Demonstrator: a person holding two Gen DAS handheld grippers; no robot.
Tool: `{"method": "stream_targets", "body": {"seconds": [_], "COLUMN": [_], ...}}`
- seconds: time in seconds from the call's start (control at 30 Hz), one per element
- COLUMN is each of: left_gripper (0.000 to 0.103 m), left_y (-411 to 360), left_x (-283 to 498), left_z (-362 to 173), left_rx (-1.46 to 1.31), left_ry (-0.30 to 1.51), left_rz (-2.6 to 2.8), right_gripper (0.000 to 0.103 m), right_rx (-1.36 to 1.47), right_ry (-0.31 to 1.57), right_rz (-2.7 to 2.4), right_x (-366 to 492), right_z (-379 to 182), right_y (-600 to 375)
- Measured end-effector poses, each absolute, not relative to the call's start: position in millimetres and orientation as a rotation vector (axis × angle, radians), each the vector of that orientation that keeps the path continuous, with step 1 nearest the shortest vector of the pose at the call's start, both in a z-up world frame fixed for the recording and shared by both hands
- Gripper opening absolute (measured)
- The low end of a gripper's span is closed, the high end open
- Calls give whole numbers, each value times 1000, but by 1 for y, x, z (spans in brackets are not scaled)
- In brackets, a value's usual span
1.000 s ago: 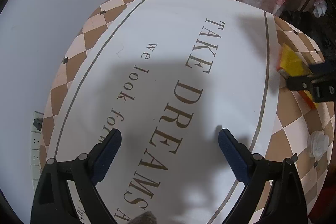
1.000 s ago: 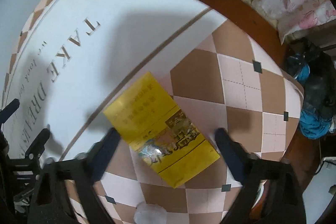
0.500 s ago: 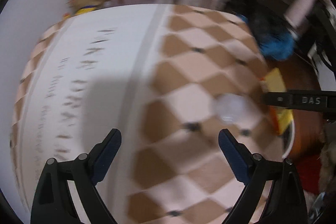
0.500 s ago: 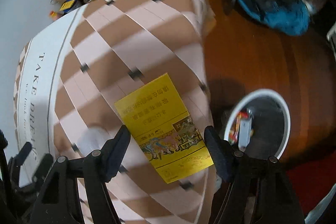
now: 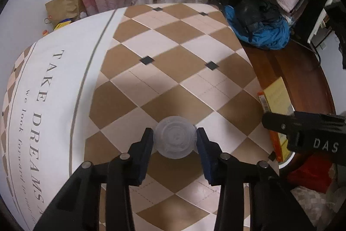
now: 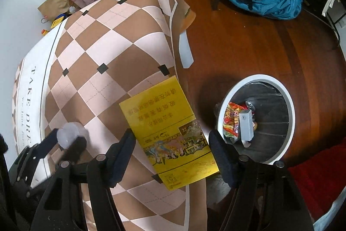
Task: Collect trash
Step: 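Grasp the clear plastic lid with the left tool while the right tool grasps the yellow box, then carry the lid and yellow box to the bin and open both tools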
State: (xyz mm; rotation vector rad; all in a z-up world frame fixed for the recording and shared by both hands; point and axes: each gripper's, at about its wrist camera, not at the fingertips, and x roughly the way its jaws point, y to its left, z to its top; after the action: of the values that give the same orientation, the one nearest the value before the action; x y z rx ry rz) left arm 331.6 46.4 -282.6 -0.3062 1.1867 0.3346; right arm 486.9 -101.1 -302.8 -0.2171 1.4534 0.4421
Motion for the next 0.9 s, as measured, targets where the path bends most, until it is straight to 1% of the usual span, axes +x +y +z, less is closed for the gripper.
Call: {"method": "stream_targets", "body": {"seconds": [0.23,0.43,0.5,0.57,0.63,0.7,0.8,0.83,0.87,0.9], "left_gripper": [37,37,37,37,37,37,36,36,37,36], "left_y": [71,89,87,85,85,84,81,79,76,74], "left_x": [302,283,283,284,284,283,283,282,281,280], "left_z": [-281,-288,-288,-287,-287,-286,-284,-283,-281,-279], "left_rx": [-259,-305,-297,-289,-287,-282,-276,-273,-270,-267], "left_ry": [1177,1179,1180,1182,1182,1182,1181,1178,1175,1172], "left_rz": [480,504,504,505,505,505,502,499,497,495], "right_gripper": [71,71,76,82,83,82,77,72,69,69], "right_rx": [-239,-372,-440,-433,-432,-427,-430,-430,-427,-416], "right_ry": [1448,1477,1489,1511,1526,1524,1483,1471,1458,1451], "right_rz": [480,529,516,520,529,542,552,549,548,560], "right_x": [472,445,440,437,437,436,430,430,429,428], "right_z": [-299,-309,-314,-316,-317,-317,-313,-312,-310,-309], "right_y": [-91,-61,-55,-56,-57,-59,-62,-64,-66,-68]}}
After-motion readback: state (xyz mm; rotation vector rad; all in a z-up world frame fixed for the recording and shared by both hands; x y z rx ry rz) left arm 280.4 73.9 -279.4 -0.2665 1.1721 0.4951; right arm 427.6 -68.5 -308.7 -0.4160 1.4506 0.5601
